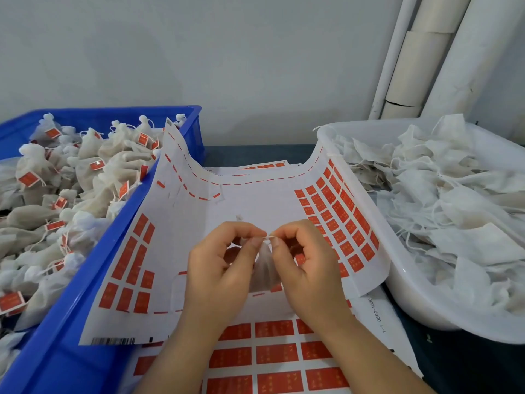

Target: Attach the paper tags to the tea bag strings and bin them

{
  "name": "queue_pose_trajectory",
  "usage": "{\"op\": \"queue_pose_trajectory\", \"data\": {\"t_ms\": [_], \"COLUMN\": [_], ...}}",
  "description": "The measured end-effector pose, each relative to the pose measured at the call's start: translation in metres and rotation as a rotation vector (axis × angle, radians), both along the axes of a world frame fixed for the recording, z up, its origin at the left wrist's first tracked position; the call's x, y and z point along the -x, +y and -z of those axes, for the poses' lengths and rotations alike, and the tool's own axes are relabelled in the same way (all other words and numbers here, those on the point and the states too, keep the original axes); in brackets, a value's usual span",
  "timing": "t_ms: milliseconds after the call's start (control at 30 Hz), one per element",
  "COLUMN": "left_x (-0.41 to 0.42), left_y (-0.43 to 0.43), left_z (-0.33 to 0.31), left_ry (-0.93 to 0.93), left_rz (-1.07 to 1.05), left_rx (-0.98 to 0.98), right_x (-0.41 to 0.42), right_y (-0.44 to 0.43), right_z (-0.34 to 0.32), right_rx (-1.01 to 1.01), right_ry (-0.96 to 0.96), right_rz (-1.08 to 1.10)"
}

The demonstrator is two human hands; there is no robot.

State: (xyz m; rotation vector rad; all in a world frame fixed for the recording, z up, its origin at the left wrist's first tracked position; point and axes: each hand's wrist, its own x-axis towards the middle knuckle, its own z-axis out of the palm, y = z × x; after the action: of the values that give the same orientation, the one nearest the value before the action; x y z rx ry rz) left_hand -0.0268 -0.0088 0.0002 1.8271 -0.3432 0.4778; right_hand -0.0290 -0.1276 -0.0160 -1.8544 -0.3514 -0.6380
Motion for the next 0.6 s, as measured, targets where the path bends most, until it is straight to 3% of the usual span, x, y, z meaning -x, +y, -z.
{"op": "queue_pose_trajectory", "data": {"t_ms": [133, 333, 600], "left_x": [0.000, -0.006, -0.011], "left_y": [0.000, 0.006, 0.008], "left_z": [-0.002, -0.004, -0.001], "left_ry": [0.077, 0.510, 0.469], "left_rz": [0.042, 0.309, 0.156], "left_rx": [0.164, 0.626, 0.591], "right_x": [0.000, 0.000, 0.002], "right_y": [0.001, -0.001, -0.005], "right_z": [0.003, 0.002, -0.001], "right_rx": [0.021, 0.019, -0.145], "right_ry": [0.036, 0.072, 0.112], "right_rz": [0.010, -0.033, -0.047]}}
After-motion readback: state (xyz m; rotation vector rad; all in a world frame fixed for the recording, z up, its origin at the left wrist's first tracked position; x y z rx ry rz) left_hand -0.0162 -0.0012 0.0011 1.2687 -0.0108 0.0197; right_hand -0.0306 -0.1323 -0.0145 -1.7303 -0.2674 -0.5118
